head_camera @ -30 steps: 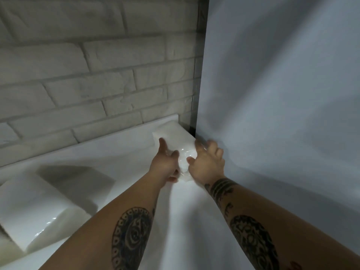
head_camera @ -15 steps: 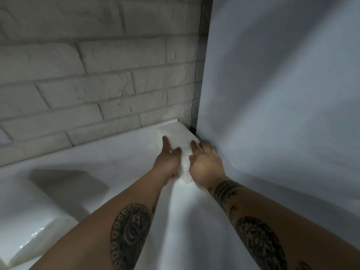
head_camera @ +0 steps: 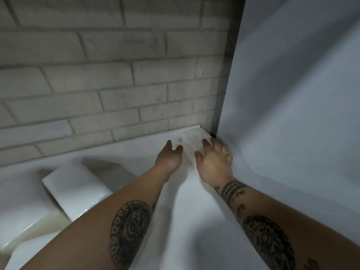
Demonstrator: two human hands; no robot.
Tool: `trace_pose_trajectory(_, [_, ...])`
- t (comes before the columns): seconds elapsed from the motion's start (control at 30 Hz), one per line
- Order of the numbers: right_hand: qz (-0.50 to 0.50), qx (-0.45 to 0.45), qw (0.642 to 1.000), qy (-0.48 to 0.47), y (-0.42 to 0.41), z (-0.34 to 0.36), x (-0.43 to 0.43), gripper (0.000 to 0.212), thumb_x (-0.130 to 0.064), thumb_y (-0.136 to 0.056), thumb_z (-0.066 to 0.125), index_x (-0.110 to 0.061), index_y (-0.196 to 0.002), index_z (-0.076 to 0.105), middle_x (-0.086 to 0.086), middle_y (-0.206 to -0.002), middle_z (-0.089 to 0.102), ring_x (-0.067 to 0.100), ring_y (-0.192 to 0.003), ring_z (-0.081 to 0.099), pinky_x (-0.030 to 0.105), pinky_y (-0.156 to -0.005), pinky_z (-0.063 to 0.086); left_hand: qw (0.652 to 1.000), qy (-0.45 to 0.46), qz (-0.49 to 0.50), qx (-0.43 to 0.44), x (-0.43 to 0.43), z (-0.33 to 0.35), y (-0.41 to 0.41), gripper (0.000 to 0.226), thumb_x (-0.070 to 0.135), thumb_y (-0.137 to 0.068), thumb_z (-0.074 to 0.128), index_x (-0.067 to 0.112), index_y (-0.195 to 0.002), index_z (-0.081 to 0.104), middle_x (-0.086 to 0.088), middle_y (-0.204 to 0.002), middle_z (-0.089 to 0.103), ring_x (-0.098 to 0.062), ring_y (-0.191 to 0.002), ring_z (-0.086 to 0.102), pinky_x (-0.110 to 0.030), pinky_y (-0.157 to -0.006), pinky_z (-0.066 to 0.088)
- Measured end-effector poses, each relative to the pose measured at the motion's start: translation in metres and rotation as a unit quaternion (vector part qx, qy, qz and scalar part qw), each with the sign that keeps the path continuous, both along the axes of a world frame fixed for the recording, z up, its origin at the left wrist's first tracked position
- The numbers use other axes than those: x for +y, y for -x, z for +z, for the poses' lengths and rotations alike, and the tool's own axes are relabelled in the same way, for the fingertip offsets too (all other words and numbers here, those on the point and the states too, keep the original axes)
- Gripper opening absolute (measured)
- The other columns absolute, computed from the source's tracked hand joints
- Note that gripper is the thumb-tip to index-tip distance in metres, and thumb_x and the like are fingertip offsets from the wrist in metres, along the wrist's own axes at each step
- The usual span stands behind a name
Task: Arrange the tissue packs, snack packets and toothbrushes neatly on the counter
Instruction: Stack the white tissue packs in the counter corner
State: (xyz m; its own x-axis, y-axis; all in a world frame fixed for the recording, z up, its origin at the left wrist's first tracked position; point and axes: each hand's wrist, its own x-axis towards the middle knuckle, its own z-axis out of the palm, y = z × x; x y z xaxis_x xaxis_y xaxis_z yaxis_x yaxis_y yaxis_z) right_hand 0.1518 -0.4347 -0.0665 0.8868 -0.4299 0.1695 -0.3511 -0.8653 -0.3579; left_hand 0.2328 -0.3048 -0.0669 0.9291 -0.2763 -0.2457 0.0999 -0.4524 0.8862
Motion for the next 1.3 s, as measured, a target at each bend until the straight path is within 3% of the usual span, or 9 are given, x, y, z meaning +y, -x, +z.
trace_pose_trajectory(0.13, [0.067,-0.008,0.997,-0.036,0.003,0.014,0.064,0.052,-0.041,-0.102,0.045,-0.024,-0.151,0.043,0.003,-0.162,0.032,0.025,-0.149,0.022,0.048,-0.116,0.023,0.985,-0.141,-0.022,-0.101,0.069,0.024,0.004,0.047,0.032,-0.104,0.046,0.011,-0.145,0.055,-0.006,-0.154,0.051,-0.028,-0.137,0.051,-0.035,-0.114,0.041])
trace_pose_trajectory(0.37, [0.159,0.023,0.979,-0.125,0.01,0.017,0.195,0.05,-0.041,-0.099,0.05,-0.02,-0.145,0.051,0.008,-0.15,0.048,0.03,-0.137,0.041,0.043,-0.112,0.034,0.939,-0.296,0.069,-0.162,0.22,0.028,0.006,0.041,0.032,-0.096,0.045,0.006,-0.115,0.071,-0.013,-0.124,0.068,-0.032,-0.119,0.062,-0.029,-0.09,0.045])
trace_pose_trajectory(0.53, [0.159,0.103,0.954,-0.231,0.023,-0.006,0.25,0.075,-0.058,-0.094,0.056,-0.021,-0.155,0.034,0.009,-0.155,0.04,0.031,-0.14,0.042,0.043,-0.113,0.041,0.923,-0.368,0.084,-0.075,0.268,0.004,0.031,0.062,0.049,-0.082,0.058,0.023,-0.138,0.057,-0.004,-0.137,0.055,-0.033,-0.128,0.049,-0.04,-0.101,0.043])
trace_pose_trajectory(0.8, [0.124,0.096,0.961,-0.227,0.06,-0.022,0.268,0.09,-0.059,-0.099,0.049,-0.018,-0.163,0.0,0.011,-0.162,0.028,0.032,-0.136,0.049,0.036,-0.108,0.042,0.944,-0.274,-0.007,-0.186,0.291,-0.018,0.077,0.043,0.04,-0.095,0.057,0.018,-0.131,0.06,-0.006,-0.152,0.046,-0.034,-0.134,0.049,-0.044,-0.108,0.043])
trace_pose_trajectory(0.9, [0.089,0.079,0.969,-0.216,0.069,-0.017,0.261,0.085,-0.057,-0.102,0.045,-0.017,-0.163,0.002,0.011,-0.163,0.026,0.033,-0.137,0.049,0.038,-0.109,0.041,0.95,-0.217,-0.116,-0.193,0.304,-0.004,0.101,0.058,0.06,-0.08,0.06,0.028,-0.128,0.064,0.004,-0.135,0.052,-0.021,-0.134,0.044,-0.037,-0.109,0.036])
trace_pose_trajectory(1.0, [0.064,0.033,0.968,-0.24,0.075,-0.014,0.255,0.076,-0.054,-0.104,0.042,-0.016,-0.162,0.015,0.009,-0.164,0.026,0.029,-0.141,0.044,0.038,-0.115,0.037,0.878,-0.333,-0.281,-0.2,0.314,0.002,0.119,0.092,0.09,-0.06,0.05,0.04,-0.137,0.049,0.01,-0.134,0.043,-0.018,-0.131,0.037,-0.042,-0.105,0.03])
trace_pose_trajectory(1.07, [0.053,0.022,0.96,-0.276,0.081,-0.011,0.251,0.07,-0.055,-0.104,0.04,-0.016,-0.16,0.025,0.007,-0.164,0.029,0.025,-0.143,0.043,0.038,-0.118,0.034,0.851,-0.37,-0.309,-0.209,0.315,-0.003,0.125,0.104,0.092,-0.056,0.055,0.039,-0.143,0.037,0.008,-0.139,0.04,-0.021,-0.132,0.036,-0.043,-0.105,0.03])
trace_pose_trajectory(1.17, [0.077,0.056,0.956,-0.276,0.102,-0.006,0.245,0.064,-0.057,-0.103,0.04,-0.018,-0.154,0.041,0.004,-0.159,0.042,0.022,-0.141,0.044,0.034,-0.116,0.033,0.864,-0.356,-0.301,-0.193,0.311,-0.007,0.133,0.108,0.089,-0.055,0.063,0.037,-0.144,0.029,0.006,-0.144,0.048,-0.023,-0.131,0.046,-0.042,-0.103,0.031])
trace_pose_trajectory(1.3, [0.083,0.165,0.94,-0.288,0.126,-0.005,0.232,0.075,-0.062,-0.099,0.045,-0.02,-0.159,0.03,0.005,-0.161,0.038,0.026,-0.14,0.046,0.035,-0.109,0.043,0.827,-0.395,-0.358,-0.176,0.31,0.003,0.141,0.132,0.087,-0.049,0.072,0.037,-0.155,0.013,0.004,-0.157,0.04,-0.025,-0.138,0.044,-0.047,-0.11,0.033])
